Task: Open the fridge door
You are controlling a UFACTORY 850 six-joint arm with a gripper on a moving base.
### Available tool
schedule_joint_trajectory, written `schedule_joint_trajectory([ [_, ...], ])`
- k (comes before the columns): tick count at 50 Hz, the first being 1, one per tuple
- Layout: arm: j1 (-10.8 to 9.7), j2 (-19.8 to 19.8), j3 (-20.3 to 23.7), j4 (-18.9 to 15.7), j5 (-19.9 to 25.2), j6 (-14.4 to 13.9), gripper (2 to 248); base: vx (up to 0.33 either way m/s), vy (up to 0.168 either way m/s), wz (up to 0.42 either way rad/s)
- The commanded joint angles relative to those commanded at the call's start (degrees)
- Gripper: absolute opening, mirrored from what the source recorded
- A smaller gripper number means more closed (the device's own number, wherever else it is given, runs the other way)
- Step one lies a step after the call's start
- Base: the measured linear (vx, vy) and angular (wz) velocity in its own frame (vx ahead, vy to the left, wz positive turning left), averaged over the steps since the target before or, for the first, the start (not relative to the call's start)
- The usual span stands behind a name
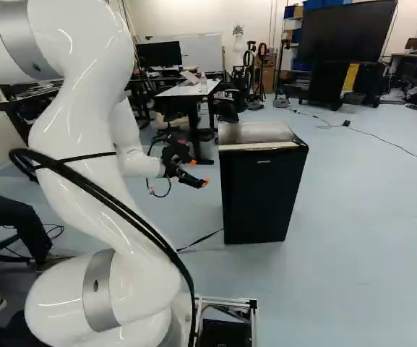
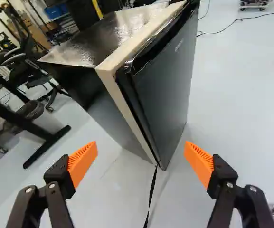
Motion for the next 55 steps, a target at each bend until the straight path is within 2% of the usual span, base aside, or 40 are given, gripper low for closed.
schedule_joint_trajectory([
  [12, -0.32, -1.91, -2.87, 5.88, 1.7, 0.0, 247, 0.0, 0.0, 0.0],
  [21, -0.47, -3.44, -5.3, 8.53, 2.44, 0.0, 247, 0.0, 0.0, 0.0],
  [35, -1.5, -6.23, -9.81, 9.26, 2.56, 0.0, 247, 0.0, 0.0, 0.0],
  [55, -4.99, -8.84, -14.06, 9.26, 2.56, 0.0, 247, 0.0, 0.0, 0.0],
])
